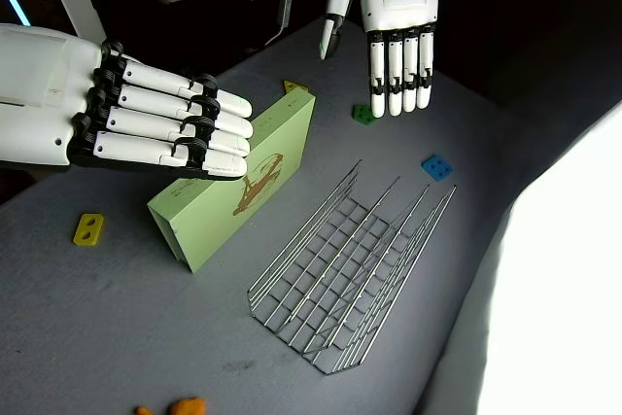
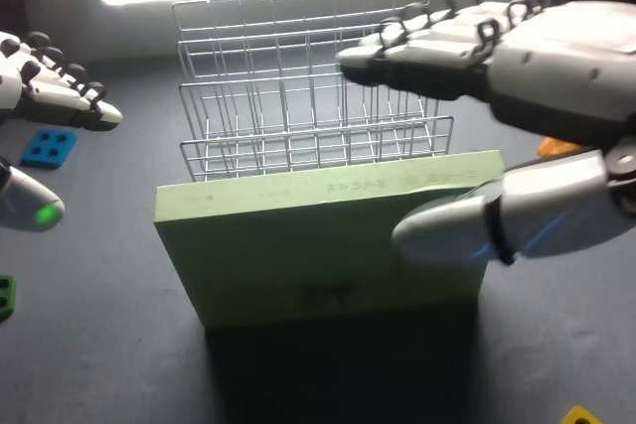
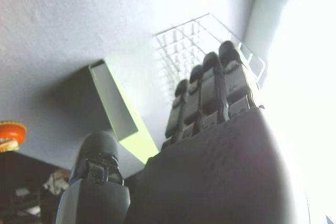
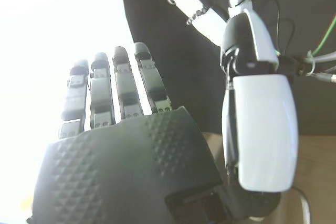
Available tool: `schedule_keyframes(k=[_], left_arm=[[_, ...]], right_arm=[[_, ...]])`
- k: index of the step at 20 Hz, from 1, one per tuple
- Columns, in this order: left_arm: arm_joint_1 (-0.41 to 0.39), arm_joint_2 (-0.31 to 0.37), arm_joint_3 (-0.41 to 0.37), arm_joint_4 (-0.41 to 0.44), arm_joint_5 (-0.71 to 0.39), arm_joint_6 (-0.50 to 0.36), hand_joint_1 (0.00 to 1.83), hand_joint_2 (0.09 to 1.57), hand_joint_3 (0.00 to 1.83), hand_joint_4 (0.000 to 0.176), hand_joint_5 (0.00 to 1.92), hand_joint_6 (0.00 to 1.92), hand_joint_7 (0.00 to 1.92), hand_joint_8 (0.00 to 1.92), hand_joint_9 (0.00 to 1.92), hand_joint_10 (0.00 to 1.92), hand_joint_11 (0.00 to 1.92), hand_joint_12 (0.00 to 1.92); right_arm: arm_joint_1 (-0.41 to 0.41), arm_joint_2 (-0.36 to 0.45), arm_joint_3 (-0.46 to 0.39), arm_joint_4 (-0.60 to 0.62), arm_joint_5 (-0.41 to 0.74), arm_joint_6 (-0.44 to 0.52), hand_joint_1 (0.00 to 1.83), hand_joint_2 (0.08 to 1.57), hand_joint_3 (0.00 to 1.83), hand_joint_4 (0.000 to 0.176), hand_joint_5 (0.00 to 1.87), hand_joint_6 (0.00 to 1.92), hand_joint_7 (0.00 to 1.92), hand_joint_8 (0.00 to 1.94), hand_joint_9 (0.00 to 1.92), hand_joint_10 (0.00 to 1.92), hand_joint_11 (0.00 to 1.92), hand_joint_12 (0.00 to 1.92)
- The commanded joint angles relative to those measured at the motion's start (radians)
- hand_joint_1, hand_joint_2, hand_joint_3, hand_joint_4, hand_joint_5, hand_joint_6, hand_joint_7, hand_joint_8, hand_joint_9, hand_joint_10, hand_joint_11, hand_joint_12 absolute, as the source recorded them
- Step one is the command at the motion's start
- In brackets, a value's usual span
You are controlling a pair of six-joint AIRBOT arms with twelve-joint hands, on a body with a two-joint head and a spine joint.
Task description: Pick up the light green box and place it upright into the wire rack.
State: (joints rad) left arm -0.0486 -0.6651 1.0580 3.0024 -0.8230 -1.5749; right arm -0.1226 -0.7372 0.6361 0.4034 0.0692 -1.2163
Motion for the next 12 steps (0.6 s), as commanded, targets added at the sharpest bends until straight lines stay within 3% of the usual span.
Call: schedule_keyframes(k=[1, 3, 4, 8, 11, 12], left_arm=[[-0.006, -0.001, 0.004, 0.01, 0.076, 0.001, 0.07, 1.22, 0.0, 0.016, 0.0, 0.0, 0.0, 0.0, 0.0, 0.0, 0.0, 0.01], [-0.001, -0.003, 0.015, 0.01, 0.076, 0.001, 0.06, 1.23, 0.0, 0.008, 0.0, 0.0, 0.01, 0.0, 0.0, 0.0, 0.0, 0.01], [0.001, -0.004, 0.02, 0.01, 0.076, 0.001, 0.06, 1.23, 0.0, 0.013, 0.0, 0.0, 0.01, 0.0, 0.0, 0.0, 0.0, 0.01], [0.017, -0.006, 0.035, 0.01, 0.076, 0.001, 0.08, 1.23, 0.0, 0.015, 0.01, 0.0, 0.01, 0.0, 0.0, 0.0, 0.01, 0.01], [0.033, -0.006, 0.052, 0.01, 0.076, 0.001, 0.07, 1.23, 0.0, 0.016, 0.01, 0.0, 0.02, 0.01, 0.0, 0.0, 0.02, 0.02], [0.041, -0.007, 0.059, 0.01, 0.076, 0.001, 0.1, 1.22, 0.0, 0.011, 0.06, 0.0, 0.06, 0.01, 0.03, 0.0, 0.0, 0.17]], right_arm=[[0.017, -0.003, -0.003, 0.013, 0.091, 0.002, 0.81, 0.93, 0.0, 0.0, 0.0, 0.0, 0.0, 0.0, 0.0, 0.0, 0.0, 0.01], [0.009, -0.043, -0.001, 0.041, 0.09, 0.002, 1.03, 0.94, 0.0, 0.0, 0.0, 0.0, 0.0, 0.0, 0.0, 0.0, 0.0, 0.0], [0.003, -0.061, 0.002, 0.044, 0.091, 0.001, 1.1, 0.95, 0.0, 0.0, 0.0, 0.0, 0.0, 0.0, 0.0, 0.0, 0.0, 0.0], [-0.007, -0.165, 0.082, 0.177, 0.116, -0.035, 1.11, 0.97, 0.0, 0.0, 0.0, 0.0, 0.0, 0.0, 0.0, 0.0, 0.0, 0.0], [-0.005, -0.215, 0.119, 0.183, 0.136, -0.074, 1.07, 0.97, 0.0, 0.0, 0.0, 0.0, 0.0, 0.0, 0.0, 0.0, 0.0, 0.0], [-0.005, -0.234, 0.139, 0.183, 0.135, -0.084, 1.05, 0.98, 0.0, 0.0, 0.0, 0.0, 0.0, 0.0, 0.0, 0.0, 0.0, 0.0]])
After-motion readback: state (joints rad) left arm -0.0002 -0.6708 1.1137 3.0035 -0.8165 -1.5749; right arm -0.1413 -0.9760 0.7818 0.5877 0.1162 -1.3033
